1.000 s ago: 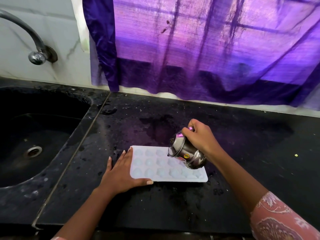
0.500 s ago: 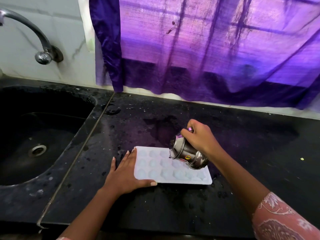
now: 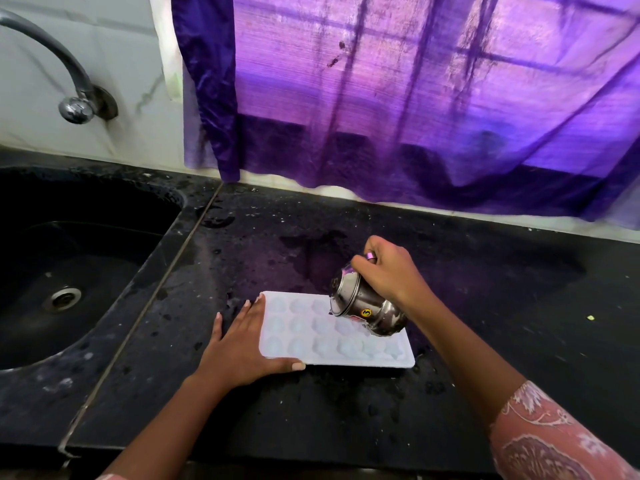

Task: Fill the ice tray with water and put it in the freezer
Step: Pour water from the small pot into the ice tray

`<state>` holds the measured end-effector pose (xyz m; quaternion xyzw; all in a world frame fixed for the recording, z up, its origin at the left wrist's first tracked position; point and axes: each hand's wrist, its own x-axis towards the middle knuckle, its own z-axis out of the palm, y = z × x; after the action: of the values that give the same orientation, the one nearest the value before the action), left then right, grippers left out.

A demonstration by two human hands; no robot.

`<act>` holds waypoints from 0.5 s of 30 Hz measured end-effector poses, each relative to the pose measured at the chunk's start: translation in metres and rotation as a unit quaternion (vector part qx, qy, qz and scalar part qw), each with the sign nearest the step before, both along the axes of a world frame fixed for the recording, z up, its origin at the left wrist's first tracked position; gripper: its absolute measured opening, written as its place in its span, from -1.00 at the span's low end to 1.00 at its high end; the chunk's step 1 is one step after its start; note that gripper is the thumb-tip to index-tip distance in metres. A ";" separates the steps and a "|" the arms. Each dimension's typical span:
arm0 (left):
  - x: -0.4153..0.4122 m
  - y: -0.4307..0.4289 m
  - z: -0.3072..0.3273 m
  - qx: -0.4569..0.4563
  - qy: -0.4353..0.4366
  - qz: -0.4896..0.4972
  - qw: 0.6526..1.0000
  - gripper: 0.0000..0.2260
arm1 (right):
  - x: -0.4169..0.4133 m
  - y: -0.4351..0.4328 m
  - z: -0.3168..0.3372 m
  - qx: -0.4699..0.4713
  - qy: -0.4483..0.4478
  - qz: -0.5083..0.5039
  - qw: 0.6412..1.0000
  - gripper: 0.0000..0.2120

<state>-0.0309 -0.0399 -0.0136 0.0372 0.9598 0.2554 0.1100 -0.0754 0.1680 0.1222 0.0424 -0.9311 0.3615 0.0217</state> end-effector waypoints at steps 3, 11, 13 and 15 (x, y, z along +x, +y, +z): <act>0.000 0.000 0.001 -0.004 -0.002 -0.002 1.000 0.18 | -0.001 0.000 0.001 -0.001 -0.001 0.000 1.000 -0.70; 0.000 -0.001 0.001 -0.003 -0.005 -0.003 1.000 0.21 | 0.000 0.001 0.002 0.009 -0.001 0.005 1.000 -0.71; 0.000 0.000 0.001 -0.005 -0.005 -0.004 1.000 0.22 | 0.000 0.000 0.001 0.011 0.001 0.005 1.000 -0.70; 0.000 -0.001 0.001 -0.007 -0.007 -0.005 1.000 0.23 | 0.000 0.000 0.001 0.015 0.002 0.006 1.000 -0.70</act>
<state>-0.0309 -0.0404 -0.0126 0.0396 0.9606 0.2484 0.1187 -0.0752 0.1684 0.1233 0.0487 -0.9361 0.3477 0.0209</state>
